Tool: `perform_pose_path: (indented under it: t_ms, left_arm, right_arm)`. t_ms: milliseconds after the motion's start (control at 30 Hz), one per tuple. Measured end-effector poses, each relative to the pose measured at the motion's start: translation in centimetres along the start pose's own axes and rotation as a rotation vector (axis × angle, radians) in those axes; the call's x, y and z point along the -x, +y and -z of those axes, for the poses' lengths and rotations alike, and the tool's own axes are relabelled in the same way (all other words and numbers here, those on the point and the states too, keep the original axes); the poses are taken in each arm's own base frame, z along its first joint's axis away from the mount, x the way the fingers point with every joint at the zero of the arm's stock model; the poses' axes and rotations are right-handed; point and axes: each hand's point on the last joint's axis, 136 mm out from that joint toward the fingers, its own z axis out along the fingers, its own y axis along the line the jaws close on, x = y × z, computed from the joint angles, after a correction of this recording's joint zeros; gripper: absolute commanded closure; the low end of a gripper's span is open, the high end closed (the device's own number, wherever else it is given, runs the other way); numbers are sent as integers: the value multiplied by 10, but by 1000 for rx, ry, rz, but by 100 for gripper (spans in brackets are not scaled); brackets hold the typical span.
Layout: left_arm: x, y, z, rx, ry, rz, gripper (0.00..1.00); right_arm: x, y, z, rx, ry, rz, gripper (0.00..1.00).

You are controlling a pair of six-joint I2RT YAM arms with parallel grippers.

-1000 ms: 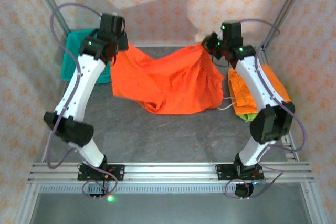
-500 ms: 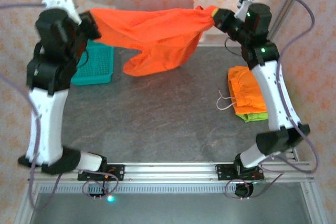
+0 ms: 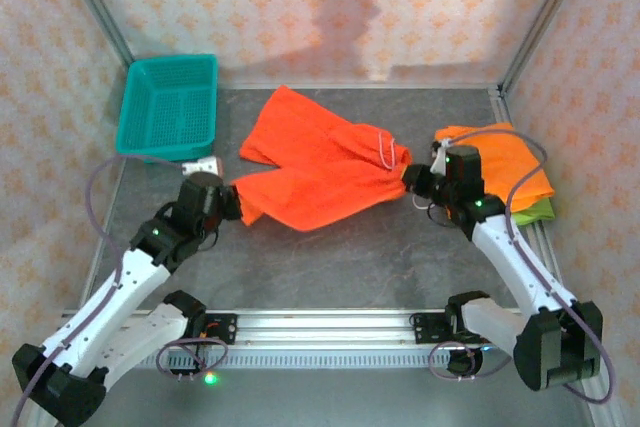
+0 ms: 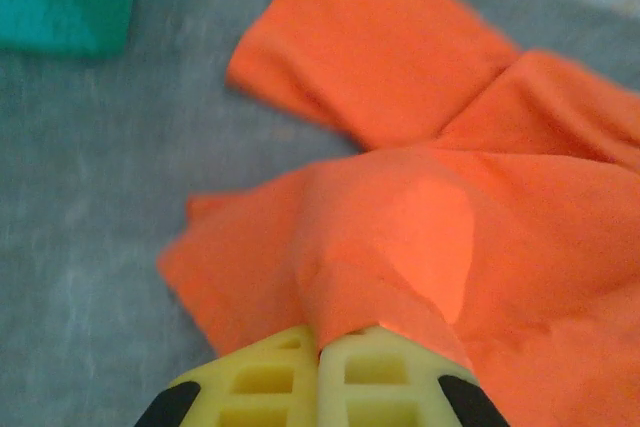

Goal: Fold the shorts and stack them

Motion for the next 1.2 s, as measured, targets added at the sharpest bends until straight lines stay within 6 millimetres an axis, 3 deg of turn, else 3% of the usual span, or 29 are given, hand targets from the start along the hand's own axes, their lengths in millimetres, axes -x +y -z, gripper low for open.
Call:
perform_pose_path:
  t_ms: [67, 300, 367, 500, 567, 633, 700, 767, 833, 900, 1000, 1100, 1200]
  left_arm:
    - [-18, 12, 0, 22, 31, 36, 98]
    - [-29, 22, 9, 36, 47, 120, 92]
    - [-33, 26, 13, 47, 56, 132, 79]
    - [-28, 32, 26, 69, 45, 120, 35]
    - [-9, 29, 43, 60, 3, 112, 26]
    - [20, 19, 65, 16, -77, 114, 18]
    - [43, 11, 86, -27, -148, 115, 10]
    - [58, 5, 102, -70, -198, 119, 4]
    - [63, -2, 103, -101, -204, 115, 1]
    - [58, -9, 91, -106, -156, 102, 0]
    - [39, -22, 55, -102, -42, 80, 0]
    - [5, -25, 15, -90, 77, 89, 0]
    - [-36, -14, -15, -59, 182, 115, 0]
  right_arm:
    - [-22, -8, 6, -4, 42, -34, 86]
    - [-82, -22, 17, -30, 174, -156, 74]
    - [-106, -28, 17, -54, 253, -181, 64]
    - [-142, -23, 23, -44, 397, -197, 46]
    - [-151, -16, 30, -18, 444, -186, 41]
    - [-149, -6, 41, 12, 444, -164, 30]
    - [-131, 12, 54, 66, 384, -128, 18]
    - [-106, 33, 66, 131, 294, -87, 9]
    - [-86, 50, 71, 182, 225, -61, 5]
    - [-69, 60, 68, 200, 195, -53, 4]
    - [-52, 62, 43, 151, 213, -68, 3]
    - [-36, 53, 2, 45, 248, -94, 3]
    - [-29, 36, -36, -43, 259, -112, 3]
